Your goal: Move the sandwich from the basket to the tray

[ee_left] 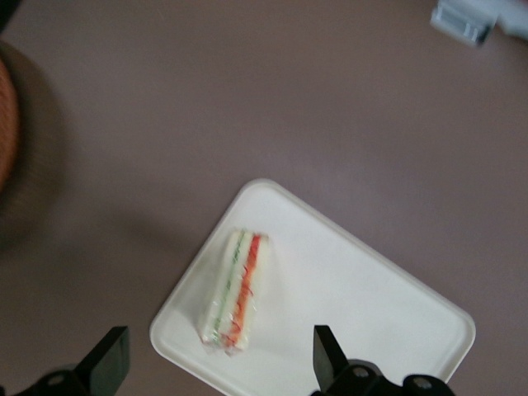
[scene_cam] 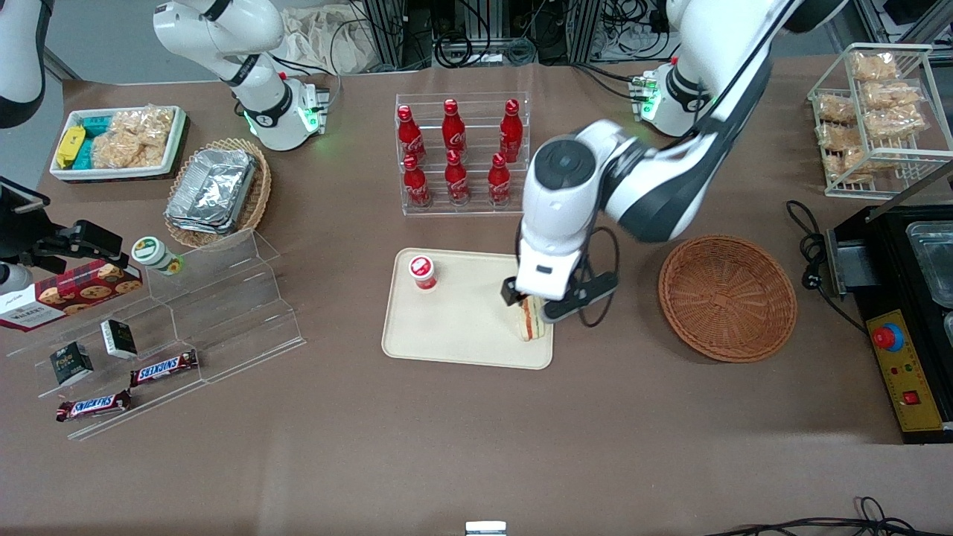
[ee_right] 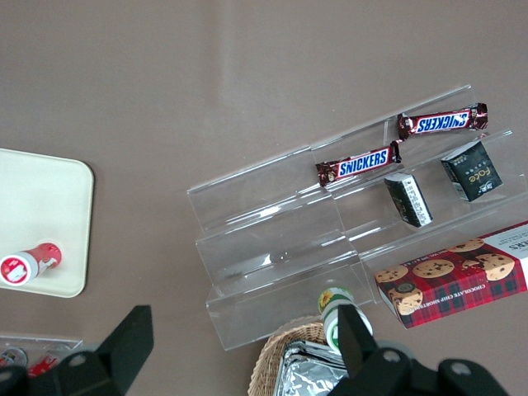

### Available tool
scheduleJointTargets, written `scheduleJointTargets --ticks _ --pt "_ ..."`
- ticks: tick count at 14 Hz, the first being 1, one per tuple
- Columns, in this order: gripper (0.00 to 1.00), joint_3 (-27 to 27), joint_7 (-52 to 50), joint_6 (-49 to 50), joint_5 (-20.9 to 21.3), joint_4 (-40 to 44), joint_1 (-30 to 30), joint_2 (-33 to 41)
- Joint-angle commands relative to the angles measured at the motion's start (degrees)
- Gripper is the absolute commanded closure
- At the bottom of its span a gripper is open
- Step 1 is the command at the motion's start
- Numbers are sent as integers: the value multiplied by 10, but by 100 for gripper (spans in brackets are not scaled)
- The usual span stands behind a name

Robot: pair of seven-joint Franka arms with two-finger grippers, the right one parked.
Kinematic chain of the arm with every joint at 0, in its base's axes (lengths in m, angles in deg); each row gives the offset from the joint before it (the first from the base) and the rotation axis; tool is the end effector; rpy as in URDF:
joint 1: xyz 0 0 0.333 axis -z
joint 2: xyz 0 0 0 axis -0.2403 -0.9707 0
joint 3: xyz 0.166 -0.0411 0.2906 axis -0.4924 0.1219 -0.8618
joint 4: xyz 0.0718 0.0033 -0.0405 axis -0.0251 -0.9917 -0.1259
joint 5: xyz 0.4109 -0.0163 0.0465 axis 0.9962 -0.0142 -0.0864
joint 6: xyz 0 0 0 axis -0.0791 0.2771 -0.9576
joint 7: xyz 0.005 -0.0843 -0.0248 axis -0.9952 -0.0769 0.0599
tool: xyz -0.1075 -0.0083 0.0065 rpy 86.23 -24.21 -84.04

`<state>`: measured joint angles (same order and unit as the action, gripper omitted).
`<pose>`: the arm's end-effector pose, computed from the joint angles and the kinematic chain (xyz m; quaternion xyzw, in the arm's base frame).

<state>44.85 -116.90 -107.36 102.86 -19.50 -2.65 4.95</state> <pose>0.5896 -0.4100 0.4692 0.9616 0.2603 0.0862 0.0105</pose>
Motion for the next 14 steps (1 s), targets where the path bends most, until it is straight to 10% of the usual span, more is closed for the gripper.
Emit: scheduleJointTargets --ticks 1,14 --pt "0 -1 -5 24 -10 -21 -43 55" --pt "0 -15 373 166 -142 -21 -218 158"
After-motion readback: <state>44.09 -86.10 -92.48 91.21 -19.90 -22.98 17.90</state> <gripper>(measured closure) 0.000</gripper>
